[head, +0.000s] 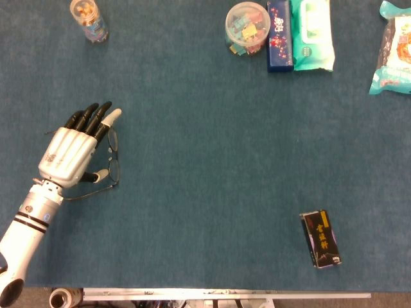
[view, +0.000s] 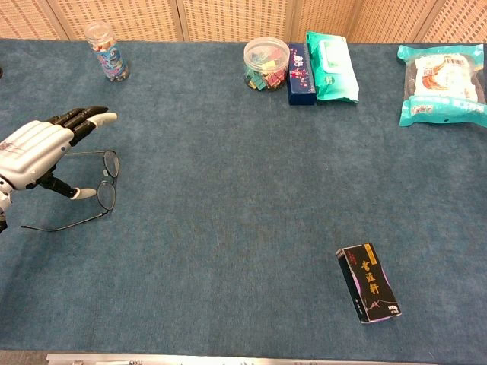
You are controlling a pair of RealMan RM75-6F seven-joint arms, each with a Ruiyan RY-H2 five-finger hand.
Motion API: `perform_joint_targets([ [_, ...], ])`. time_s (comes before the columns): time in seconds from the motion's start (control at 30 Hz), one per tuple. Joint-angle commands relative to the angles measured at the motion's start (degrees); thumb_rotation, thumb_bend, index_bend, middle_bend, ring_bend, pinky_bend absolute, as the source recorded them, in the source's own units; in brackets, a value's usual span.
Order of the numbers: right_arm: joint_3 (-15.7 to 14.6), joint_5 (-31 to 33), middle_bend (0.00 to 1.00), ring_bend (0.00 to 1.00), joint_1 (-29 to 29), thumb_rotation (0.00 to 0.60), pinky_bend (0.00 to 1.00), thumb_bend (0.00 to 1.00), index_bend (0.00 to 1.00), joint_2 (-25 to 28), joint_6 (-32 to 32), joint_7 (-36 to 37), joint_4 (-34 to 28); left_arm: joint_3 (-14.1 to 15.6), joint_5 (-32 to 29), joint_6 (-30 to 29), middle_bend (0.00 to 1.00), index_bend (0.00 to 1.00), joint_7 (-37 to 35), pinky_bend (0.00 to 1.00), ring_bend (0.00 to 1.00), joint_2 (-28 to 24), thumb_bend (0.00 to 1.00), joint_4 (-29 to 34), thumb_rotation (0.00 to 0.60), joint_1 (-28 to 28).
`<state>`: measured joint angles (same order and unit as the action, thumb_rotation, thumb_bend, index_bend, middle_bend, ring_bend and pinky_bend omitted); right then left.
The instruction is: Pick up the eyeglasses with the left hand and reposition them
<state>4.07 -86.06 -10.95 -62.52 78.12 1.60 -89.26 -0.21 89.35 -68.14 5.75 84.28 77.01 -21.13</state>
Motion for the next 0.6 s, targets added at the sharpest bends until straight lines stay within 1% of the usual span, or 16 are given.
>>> perform_joint_targets([
  [0.03,-0.02,0.06,0.31,0.20,-0.05,0.600,0.33,0.00,0.43,-0.14,-0.10,0.00,0.09,0.11,0.19,-0.13,0.00,0.01,-0.07,0.13,0.00,0.00,0.00,0.12,0.600,-0.15],
  [0.6,-0.22,0.64,0.31,0.20,0.03,0.600,0.33,0.00,0.43,-0.45,-0.42,0.63,0.61,0.48,0.26,1.45,0.00,0.01,0.41,0.13,0.00,0.80,0.00,0.45,0.600,-2.21],
])
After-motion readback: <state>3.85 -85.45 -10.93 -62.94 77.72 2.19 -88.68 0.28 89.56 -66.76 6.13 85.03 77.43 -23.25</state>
